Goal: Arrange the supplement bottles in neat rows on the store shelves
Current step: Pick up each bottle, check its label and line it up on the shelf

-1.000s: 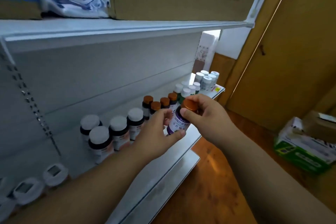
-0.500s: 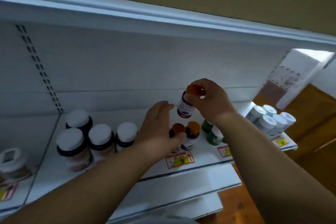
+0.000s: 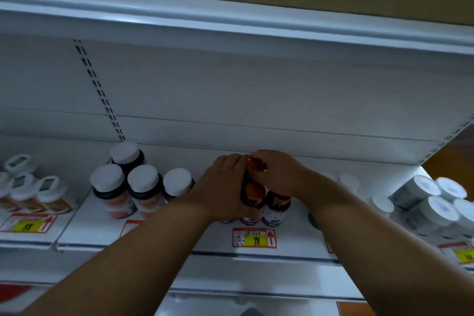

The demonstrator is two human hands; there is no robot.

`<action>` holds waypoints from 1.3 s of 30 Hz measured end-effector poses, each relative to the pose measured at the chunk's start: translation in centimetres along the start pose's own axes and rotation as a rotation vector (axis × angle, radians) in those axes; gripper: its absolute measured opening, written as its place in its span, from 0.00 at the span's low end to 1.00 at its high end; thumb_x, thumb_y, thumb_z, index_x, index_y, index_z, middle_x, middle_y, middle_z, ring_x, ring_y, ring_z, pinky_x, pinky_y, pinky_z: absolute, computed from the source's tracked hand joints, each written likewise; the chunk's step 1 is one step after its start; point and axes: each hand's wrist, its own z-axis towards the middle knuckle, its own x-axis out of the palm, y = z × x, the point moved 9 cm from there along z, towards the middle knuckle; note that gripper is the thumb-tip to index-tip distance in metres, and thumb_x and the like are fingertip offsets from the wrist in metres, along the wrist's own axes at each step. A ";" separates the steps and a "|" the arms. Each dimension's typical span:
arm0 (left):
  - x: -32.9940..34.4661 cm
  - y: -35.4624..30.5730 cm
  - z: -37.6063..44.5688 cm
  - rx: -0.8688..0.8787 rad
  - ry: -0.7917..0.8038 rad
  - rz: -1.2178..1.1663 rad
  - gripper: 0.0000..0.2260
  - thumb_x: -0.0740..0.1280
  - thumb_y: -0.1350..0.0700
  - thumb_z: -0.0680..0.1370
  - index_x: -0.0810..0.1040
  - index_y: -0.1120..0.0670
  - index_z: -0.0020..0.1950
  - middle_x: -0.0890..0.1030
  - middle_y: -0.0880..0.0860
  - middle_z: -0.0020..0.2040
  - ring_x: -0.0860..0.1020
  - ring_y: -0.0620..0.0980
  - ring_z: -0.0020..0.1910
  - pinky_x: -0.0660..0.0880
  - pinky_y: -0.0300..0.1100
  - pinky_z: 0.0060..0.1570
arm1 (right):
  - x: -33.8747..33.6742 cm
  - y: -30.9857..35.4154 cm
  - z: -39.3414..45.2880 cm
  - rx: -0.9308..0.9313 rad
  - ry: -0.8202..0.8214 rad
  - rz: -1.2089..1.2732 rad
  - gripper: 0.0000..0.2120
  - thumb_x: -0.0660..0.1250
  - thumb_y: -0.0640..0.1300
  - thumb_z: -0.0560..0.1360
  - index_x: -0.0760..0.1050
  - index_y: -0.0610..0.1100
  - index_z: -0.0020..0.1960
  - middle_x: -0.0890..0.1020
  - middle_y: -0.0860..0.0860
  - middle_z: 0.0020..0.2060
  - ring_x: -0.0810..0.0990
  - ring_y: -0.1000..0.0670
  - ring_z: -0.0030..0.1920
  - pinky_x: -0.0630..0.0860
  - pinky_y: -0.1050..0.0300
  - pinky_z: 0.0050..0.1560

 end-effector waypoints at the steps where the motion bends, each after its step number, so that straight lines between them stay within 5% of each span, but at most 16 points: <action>1: 0.2 0.1 0.0 -0.014 0.013 0.009 0.53 0.69 0.27 0.59 0.55 0.51 0.76 0.63 0.50 0.72 0.60 0.52 0.71 0.59 0.47 0.70 | 0.1 -0.6 -0.1 0.031 0.008 0.023 0.16 0.63 0.54 0.78 0.74 0.47 0.62 0.79 0.50 0.58 0.77 0.48 0.58 0.70 0.59 0.53; 3: 0.5 0.2 0.0 -0.032 0.024 0.022 0.53 0.67 0.27 0.59 0.55 0.51 0.76 0.64 0.50 0.71 0.60 0.53 0.70 0.61 0.48 0.69 | 0.1 -1.9 -0.7 0.095 0.009 0.045 0.30 0.62 0.63 0.75 0.64 0.51 0.73 0.72 0.53 0.68 0.71 0.50 0.67 0.65 0.59 0.61; 6: 0.6 0.3 -0.1 -0.034 0.017 0.019 0.50 0.68 0.28 0.59 0.57 0.49 0.74 0.65 0.50 0.69 0.62 0.53 0.68 0.64 0.50 0.67 | 0.8 -1.5 -2.3 0.026 0.098 0.087 0.46 0.67 0.75 0.61 0.59 0.57 0.73 0.69 0.61 0.68 0.68 0.57 0.68 0.68 0.57 0.65; 8: 0.6 0.4 -0.1 -0.030 0.013 0.037 0.49 0.69 0.29 0.60 0.58 0.49 0.74 0.65 0.50 0.68 0.62 0.53 0.67 0.65 0.50 0.66 | 1.2 -1.1 -2.9 -0.018 0.140 0.125 0.45 0.74 0.70 0.57 0.60 0.62 0.68 0.70 0.69 0.61 0.70 0.62 0.63 0.71 0.62 0.60; 13: 0.3 0.2 0.0 -0.048 0.003 0.014 0.46 0.64 0.27 0.58 0.63 0.49 0.71 0.67 0.51 0.65 0.64 0.52 0.65 0.67 0.52 0.64 | 1.2 -1.4 -2.7 -0.045 0.124 0.095 0.53 0.79 0.63 0.57 0.57 0.53 0.75 0.69 0.56 0.67 0.71 0.55 0.63 0.72 0.52 0.64; 20: 0.3 0.2 0.1 -0.019 0.031 0.046 0.44 0.69 0.29 0.60 0.64 0.49 0.69 0.68 0.50 0.63 0.65 0.52 0.63 0.68 0.51 0.63 | 0.9 -1.0 -2.7 -0.076 0.091 0.081 0.46 0.80 0.61 0.58 0.62 0.55 0.71 0.72 0.58 0.63 0.73 0.57 0.59 0.74 0.52 0.62; 25: 0.6 0.4 0.0 -0.015 0.048 0.052 0.47 0.68 0.28 0.57 0.63 0.49 0.70 0.67 0.50 0.64 0.64 0.51 0.63 0.68 0.52 0.63 | 2.3 -2.0 -2.8 0.027 0.257 0.181 0.58 0.79 0.64 0.57 0.49 0.56 0.77 0.64 0.57 0.73 0.68 0.54 0.68 0.69 0.53 0.67; 30: 0.7 0.8 -0.1 -0.029 0.013 -0.008 0.50 0.69 0.29 0.56 0.58 0.48 0.72 0.64 0.50 0.68 0.61 0.52 0.67 0.63 0.47 0.65 | 2.3 -2.7 -2.3 0.240 0.320 0.432 0.34 0.58 0.72 0.72 0.61 0.60 0.74 0.72 0.54 0.68 0.74 0.53 0.62 0.70 0.52 0.63; 33: 0.9 1.0 0.0 -0.037 0.011 0.006 0.52 0.68 0.27 0.56 0.56 0.49 0.73 0.62 0.51 0.71 0.59 0.52 0.70 0.61 0.48 0.67 | 2.0 -2.3 -1.6 0.243 0.273 0.323 0.22 0.54 0.64 0.79 0.69 0.56 0.68 0.77 0.53 0.61 0.78 0.53 0.56 0.72 0.57 0.54; 39: 0.6 0.7 -0.2 -0.016 0.003 0.005 0.48 0.67 0.27 0.57 0.58 0.48 0.70 0.65 0.51 0.68 0.63 0.53 0.67 0.66 0.50 0.65 | 1.6 -2.2 -2.0 0.234 0.185 0.272 0.22 0.55 0.63 0.79 0.67 0.56 0.69 0.75 0.51 0.65 0.77 0.51 0.58 0.71 0.57 0.54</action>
